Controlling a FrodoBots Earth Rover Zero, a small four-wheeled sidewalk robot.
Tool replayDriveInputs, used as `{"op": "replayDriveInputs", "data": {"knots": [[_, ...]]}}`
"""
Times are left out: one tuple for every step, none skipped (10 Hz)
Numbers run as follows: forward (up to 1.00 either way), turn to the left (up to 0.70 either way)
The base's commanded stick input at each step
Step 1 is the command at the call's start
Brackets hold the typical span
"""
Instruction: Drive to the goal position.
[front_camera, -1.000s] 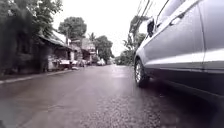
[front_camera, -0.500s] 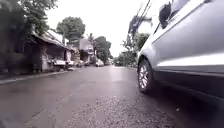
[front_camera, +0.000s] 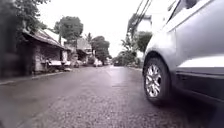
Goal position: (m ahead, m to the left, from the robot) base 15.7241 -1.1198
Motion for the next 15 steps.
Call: {"op": "replayDriveInputs", "data": {"knots": [[1.0, 0.0], [1.0, 0.0], [1.0, 0.0], [1.0, 0.0], [1.0, 0.0], [1.0, 0.0], [1.0, 0.0], [1.0, 0.0], [1.0, 0.0], [1.0, 0.0], [1.0, 0.0], [1.0, 0.0], [1.0, 0.0], [1.0, 0.0], [1.0, 0.0]]}}
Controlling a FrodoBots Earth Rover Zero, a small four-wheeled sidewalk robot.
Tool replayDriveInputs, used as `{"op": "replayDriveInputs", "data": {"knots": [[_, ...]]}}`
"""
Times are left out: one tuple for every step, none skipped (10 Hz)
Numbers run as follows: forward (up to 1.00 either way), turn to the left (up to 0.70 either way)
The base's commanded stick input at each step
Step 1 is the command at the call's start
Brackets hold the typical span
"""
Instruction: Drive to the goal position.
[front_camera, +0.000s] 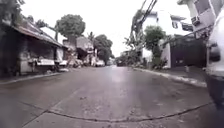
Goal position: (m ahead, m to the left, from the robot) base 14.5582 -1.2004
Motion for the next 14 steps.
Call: {"op": "replayDriveInputs", "data": {"knots": [[1.0, 0.0], [1.0, 0.0], [1.0, 0.0], [1.0, 0.0], [1.0, 0.0], [1.0, 0.0], [1.0, 0.0], [1.0, 0.0], [1.0, 0.0], [1.0, 0.0], [1.0, 0.0], [1.0, 0.0], [1.0, 0.0], [1.0, 0.0]]}}
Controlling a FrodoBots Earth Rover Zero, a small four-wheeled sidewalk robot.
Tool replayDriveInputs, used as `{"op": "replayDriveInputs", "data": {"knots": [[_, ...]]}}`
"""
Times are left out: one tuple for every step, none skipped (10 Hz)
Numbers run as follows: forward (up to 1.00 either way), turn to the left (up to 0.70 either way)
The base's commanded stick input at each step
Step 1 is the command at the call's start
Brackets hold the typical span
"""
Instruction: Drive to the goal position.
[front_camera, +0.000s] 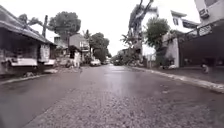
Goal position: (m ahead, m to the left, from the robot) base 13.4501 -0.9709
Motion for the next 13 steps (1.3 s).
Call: {"op": "replayDriveInputs", "data": {"knots": [[1.0, 0.0], [1.0, 0.0], [1.0, 0.0], [1.0, 0.0], [1.0, 0.24], [1.0, 0.09], [1.0, 0.0], [1.0, 0.0], [1.0, 0.0], [1.0, 0.0], [1.0, 0.0], [1.0, 0.0], [1.0, 0.0]]}}
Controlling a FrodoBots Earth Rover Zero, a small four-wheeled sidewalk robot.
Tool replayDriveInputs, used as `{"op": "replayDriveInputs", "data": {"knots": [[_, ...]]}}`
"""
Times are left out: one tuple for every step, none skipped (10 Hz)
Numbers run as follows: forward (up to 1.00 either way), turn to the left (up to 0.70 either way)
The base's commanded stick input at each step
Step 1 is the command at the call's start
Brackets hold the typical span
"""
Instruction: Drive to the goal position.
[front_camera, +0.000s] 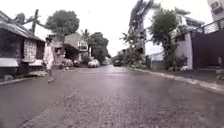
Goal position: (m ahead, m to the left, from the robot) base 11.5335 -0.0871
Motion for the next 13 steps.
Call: {"op": "replayDriveInputs", "data": {"knots": [[1.0, 0.0], [1.0, 0.0], [1.0, 0.0], [1.0, 0.0], [1.0, 0.0], [1.0, 0.0], [1.0, 0.0], [1.0, 0.0], [1.0, 0.0], [1.0, 0.0], [1.0, 0.0], [1.0, 0.0], [1.0, 0.0]]}}
